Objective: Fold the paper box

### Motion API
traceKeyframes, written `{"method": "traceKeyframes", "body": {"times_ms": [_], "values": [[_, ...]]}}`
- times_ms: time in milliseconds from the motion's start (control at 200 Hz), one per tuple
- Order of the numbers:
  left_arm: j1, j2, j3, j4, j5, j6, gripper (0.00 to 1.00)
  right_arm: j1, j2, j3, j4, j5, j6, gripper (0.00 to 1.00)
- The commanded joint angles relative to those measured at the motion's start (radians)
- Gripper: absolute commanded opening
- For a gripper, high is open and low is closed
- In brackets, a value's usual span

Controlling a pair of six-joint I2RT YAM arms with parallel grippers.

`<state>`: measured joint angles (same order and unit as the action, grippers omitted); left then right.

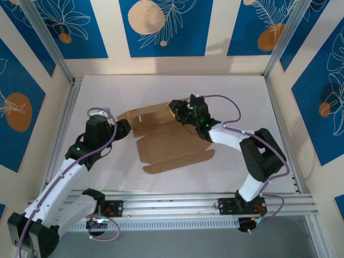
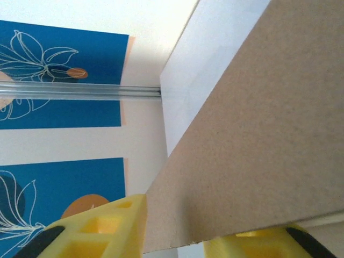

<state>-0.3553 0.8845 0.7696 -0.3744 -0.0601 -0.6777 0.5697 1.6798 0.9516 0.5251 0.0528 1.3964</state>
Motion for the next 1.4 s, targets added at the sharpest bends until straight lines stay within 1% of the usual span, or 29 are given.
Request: {"method": "traceKeyframes", "body": {"times_ms": [0,150,245,320,395,505,570,610,650,700,755,815,880,930,970,1020,1070,1095,1210,1396], "values": [[0.016,-0.003,0.000,0.028,-0.011,0.024,0.64,0.001,0.026,-0.010,0.110,0.019,0.036,0.28],[0.019,0.001,-0.009,0.043,-0.044,0.053,0.64,0.007,0.031,-0.020,0.147,0.047,0.048,0.20],[0.021,-0.001,-0.007,0.072,-0.050,0.110,0.67,0.009,0.017,-0.035,0.140,0.081,0.047,0.16],[0.021,-0.003,-0.004,0.096,-0.082,0.158,0.67,0.005,-0.001,-0.046,0.116,0.100,0.053,0.13],[0.021,-0.008,-0.003,0.121,-0.150,0.203,0.69,-0.001,-0.030,-0.047,0.051,0.113,0.053,0.11],[0.024,0.005,0.010,0.170,-0.233,0.312,0.72,-0.018,-0.076,-0.032,-0.073,0.108,0.027,0.10],[0.037,0.046,0.038,0.183,-0.240,0.364,0.72,-0.033,-0.094,-0.031,-0.110,0.085,0.008,0.11],[0.047,0.085,0.063,0.180,-0.219,0.395,0.70,-0.044,-0.102,-0.036,-0.127,0.071,0.009,0.10],[0.057,0.129,0.095,0.157,-0.185,0.400,0.66,-0.056,-0.110,-0.049,-0.128,0.059,0.013,0.10],[0.061,0.174,0.148,0.118,-0.103,0.387,0.60,-0.066,-0.115,-0.061,-0.127,0.045,0.016,0.10],[0.061,0.204,0.194,0.085,-0.003,0.344,0.53,-0.075,-0.121,-0.065,-0.146,0.032,0.014,0.10],[0.060,0.222,0.236,0.041,0.062,0.240,0.50,-0.078,-0.127,-0.071,-0.155,0.028,0.010,0.10],[0.060,0.235,0.264,0.012,0.147,0.145,0.52,-0.079,-0.132,-0.073,-0.163,0.025,0.002,0.10],[0.059,0.249,0.272,0.021,0.229,0.088,0.57,-0.079,-0.135,-0.074,-0.166,0.021,-0.005,0.10],[0.059,0.268,0.284,0.010,0.273,0.036,0.60,-0.079,-0.136,-0.074,-0.170,0.021,-0.008,0.10],[0.059,0.303,0.303,-0.004,0.327,-0.015,0.61,-0.080,-0.136,-0.075,-0.169,0.021,-0.005,0.10],[0.059,0.344,0.307,0.019,0.406,-0.053,0.62,-0.080,-0.135,-0.077,-0.168,0.019,-0.004,0.10],[0.058,0.362,0.306,0.031,0.428,-0.075,0.62,-0.081,-0.134,-0.076,-0.170,0.018,-0.003,0.10],[0.055,0.414,0.278,0.085,0.451,-0.151,0.66,-0.080,-0.136,-0.079,-0.171,0.015,-0.001,0.10],[0.053,0.457,0.260,0.160,0.453,-0.198,0.70,-0.079,-0.151,-0.083,-0.183,0.018,-0.004,0.10]]}}
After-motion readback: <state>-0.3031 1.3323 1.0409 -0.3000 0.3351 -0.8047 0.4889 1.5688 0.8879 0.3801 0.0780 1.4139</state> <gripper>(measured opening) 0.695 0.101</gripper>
